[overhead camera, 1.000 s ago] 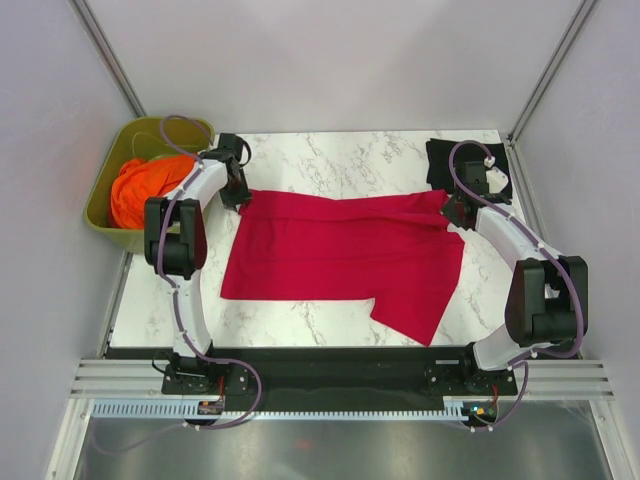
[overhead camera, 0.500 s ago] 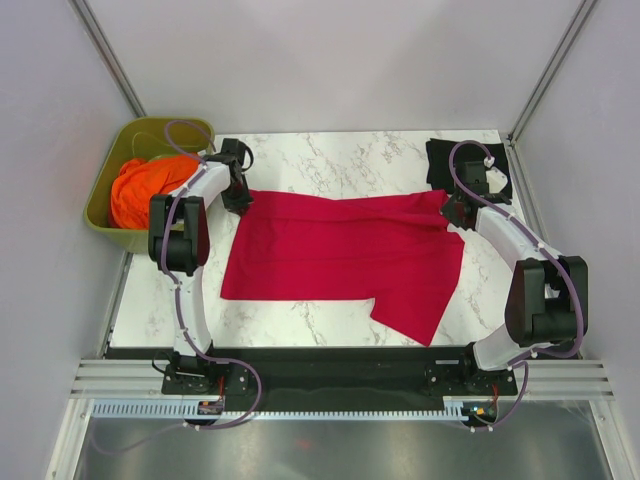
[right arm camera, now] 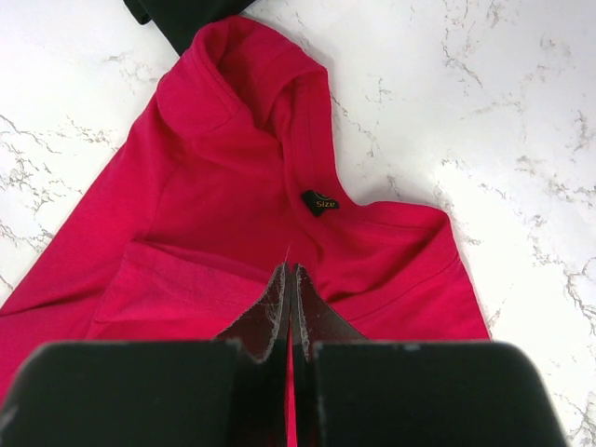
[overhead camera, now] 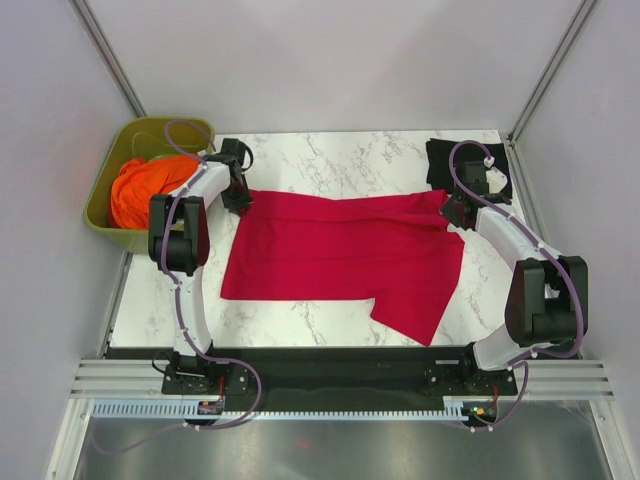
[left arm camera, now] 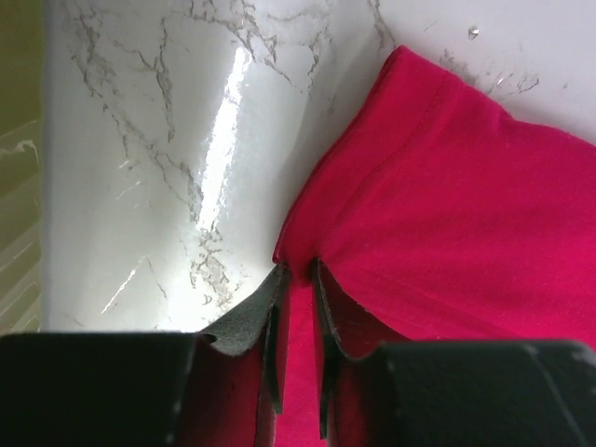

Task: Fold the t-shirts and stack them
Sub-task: Fold the tshirt

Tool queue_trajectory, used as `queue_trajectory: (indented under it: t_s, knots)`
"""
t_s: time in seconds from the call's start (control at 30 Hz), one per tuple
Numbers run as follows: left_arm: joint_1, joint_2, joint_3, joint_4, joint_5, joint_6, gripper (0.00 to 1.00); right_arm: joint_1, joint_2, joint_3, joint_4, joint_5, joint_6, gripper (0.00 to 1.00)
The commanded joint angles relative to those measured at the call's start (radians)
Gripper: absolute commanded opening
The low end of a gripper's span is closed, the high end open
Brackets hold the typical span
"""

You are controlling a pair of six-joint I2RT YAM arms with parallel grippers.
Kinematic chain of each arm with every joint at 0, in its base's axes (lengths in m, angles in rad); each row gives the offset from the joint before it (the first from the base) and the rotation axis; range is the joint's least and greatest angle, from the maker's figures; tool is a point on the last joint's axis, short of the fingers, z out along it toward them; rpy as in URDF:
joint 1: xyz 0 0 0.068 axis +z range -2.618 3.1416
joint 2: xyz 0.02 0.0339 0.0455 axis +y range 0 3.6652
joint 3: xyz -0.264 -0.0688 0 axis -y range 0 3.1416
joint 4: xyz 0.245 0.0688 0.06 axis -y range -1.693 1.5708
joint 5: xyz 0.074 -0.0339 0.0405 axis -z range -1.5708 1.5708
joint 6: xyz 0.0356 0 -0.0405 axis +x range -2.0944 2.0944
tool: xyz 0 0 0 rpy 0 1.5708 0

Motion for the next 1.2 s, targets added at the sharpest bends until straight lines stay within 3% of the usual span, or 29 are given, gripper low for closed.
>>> queue_trajectory:
  t_s: [0.0, 0.37, 0.57, 0.83, 0.97, 1.03, 1.07, 1.17]
  knots:
    - [0.008, -0.037, 0.033, 0.009, -0.029, 0.003, 0.24, 0.0, -0.033, 0.01, 0.006, 0.005, -0.006, 0.0]
    - [0.008, -0.041, 0.051, 0.006, -0.052, 0.007, 0.31, -0.002, -0.027, 0.013, 0.006, -0.001, -0.006, 0.0]
    - [0.006, -0.03, 0.056, 0.006, -0.051, 0.012, 0.22, -0.002, -0.023, 0.011, 0.008, 0.0, -0.007, 0.0]
    - [0.006, -0.029, 0.062, 0.005, -0.048, 0.014, 0.03, -0.002, -0.018, 0.016, 0.009, -0.001, -0.007, 0.0]
    - [0.006, -0.041, 0.074, 0.002, -0.048, 0.018, 0.02, -0.002, -0.015, 0.019, 0.009, -0.003, -0.009, 0.0]
    - [0.006, -0.04, 0.092, -0.008, -0.037, 0.023, 0.15, 0.0, -0.015, 0.021, 0.011, -0.001, -0.009, 0.0]
    - [0.008, -0.038, 0.099, -0.015, -0.026, 0.023, 0.15, -0.002, -0.016, 0.021, 0.011, 0.0, -0.01, 0.0]
    - [0.008, -0.035, 0.106, -0.018, -0.022, 0.023, 0.05, -0.002, -0.015, 0.019, 0.011, -0.001, -0.01, 0.0]
